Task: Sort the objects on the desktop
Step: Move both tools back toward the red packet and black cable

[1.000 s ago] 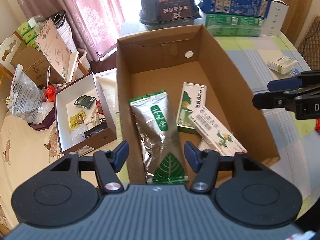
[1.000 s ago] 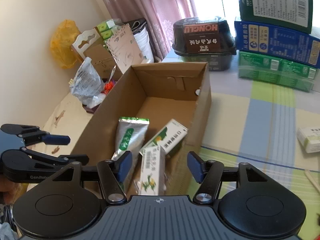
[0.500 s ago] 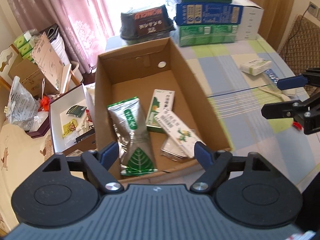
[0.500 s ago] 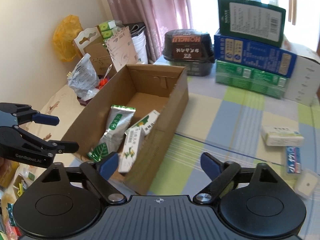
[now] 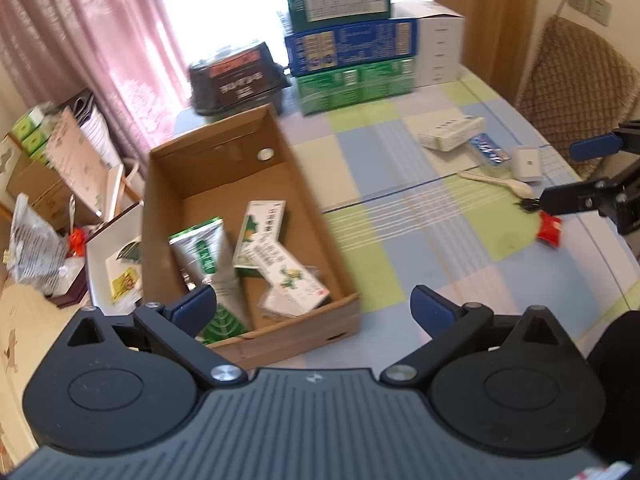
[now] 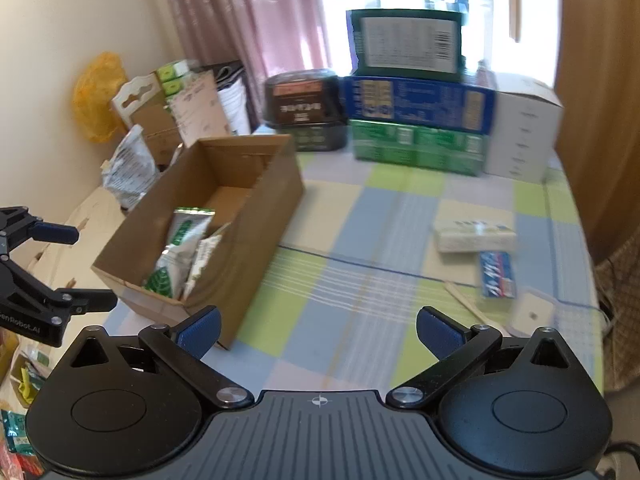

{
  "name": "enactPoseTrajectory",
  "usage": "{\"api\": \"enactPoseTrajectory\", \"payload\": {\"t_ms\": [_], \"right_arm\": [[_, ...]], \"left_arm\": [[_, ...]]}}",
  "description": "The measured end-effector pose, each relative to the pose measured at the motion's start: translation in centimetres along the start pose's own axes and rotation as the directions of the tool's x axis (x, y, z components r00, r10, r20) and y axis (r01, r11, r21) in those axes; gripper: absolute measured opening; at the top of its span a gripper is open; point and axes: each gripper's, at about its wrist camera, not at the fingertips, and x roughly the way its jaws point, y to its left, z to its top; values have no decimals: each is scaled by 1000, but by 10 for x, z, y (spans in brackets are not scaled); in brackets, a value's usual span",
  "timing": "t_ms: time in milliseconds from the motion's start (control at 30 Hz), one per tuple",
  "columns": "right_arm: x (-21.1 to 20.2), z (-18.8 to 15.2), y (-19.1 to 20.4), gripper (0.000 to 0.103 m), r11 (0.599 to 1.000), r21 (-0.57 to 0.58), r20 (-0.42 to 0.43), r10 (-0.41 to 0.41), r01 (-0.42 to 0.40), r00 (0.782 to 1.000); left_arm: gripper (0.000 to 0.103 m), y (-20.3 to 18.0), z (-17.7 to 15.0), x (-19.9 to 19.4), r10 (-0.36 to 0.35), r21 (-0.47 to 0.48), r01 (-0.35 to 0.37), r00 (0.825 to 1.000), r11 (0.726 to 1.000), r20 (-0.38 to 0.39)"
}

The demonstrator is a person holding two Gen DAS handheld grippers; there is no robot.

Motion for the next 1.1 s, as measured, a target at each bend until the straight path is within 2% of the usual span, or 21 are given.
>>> {"api": "enactPoseTrajectory", "payload": {"t_ms": [300,633,933,1100], "right_arm": [[-48,-33,-74,101,991,73,16,-111,110,994],[-79,-74,-148,101,963,169,-7,-211,209,977],[-75,-104,-171,101,965,142,-40,-217,220,975],[-59,-114,-174,101,979,86,-63,-182,187,981]], "left_arm": [[102,-59,7,3,-75,65,74,997,995,20],[101,-122,13,26,-162,116,160,987,980,5],[101,-163,14,49,-213,159,215,977,963,-28],[101,-178,14,64,-227,207,233,972,950,-54]]}}
